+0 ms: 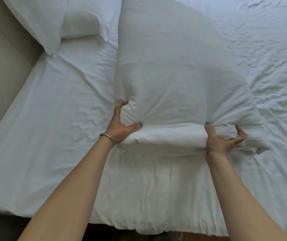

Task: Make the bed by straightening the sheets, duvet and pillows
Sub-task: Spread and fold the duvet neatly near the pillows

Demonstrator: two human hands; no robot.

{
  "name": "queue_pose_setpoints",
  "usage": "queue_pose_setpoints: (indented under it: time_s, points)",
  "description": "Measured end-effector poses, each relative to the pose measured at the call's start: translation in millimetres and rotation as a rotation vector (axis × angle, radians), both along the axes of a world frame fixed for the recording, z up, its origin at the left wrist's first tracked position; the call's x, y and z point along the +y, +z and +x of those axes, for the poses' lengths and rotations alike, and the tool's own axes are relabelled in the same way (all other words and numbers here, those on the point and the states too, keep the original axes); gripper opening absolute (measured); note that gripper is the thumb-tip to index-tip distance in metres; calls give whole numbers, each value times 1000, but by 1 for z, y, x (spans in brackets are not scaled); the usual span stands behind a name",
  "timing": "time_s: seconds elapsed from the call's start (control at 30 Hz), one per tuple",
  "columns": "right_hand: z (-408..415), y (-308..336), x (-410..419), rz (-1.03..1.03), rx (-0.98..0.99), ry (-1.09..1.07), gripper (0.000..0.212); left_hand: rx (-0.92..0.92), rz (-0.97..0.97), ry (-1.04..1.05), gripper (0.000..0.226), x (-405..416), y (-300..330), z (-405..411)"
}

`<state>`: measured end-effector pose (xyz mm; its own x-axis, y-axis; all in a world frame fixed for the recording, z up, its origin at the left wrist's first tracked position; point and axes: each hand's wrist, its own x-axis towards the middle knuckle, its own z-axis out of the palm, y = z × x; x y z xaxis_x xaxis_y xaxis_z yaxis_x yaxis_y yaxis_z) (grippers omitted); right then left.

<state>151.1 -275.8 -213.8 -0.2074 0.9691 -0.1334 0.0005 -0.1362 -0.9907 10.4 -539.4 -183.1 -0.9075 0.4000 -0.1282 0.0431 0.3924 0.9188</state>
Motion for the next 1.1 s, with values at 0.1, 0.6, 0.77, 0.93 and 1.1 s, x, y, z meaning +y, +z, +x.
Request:
queue_pose_setpoints:
  time_s: [0.1, 0.6, 0.77, 0.93, 1.1]
  points:
    - [-3, 15, -20, 47, 9, -21, 83, 3, 7, -35, 81, -15, 12, -14]
    - [144, 25, -272, -311, -336, 195, 97, -174, -137, -117, 89, -243, -8, 78]
    - [136, 66, -240, -360, -813, 216, 95, -193, -444, -182, 101, -237, 18, 65]
    - [102, 88, -197, 210, -1067, 384, 84, 195, -467, -53, 98, -188, 62, 57]
    - [29, 83, -124, 402, -1011, 704, 78, 381, -669, -137, 88, -95, 77, 9]
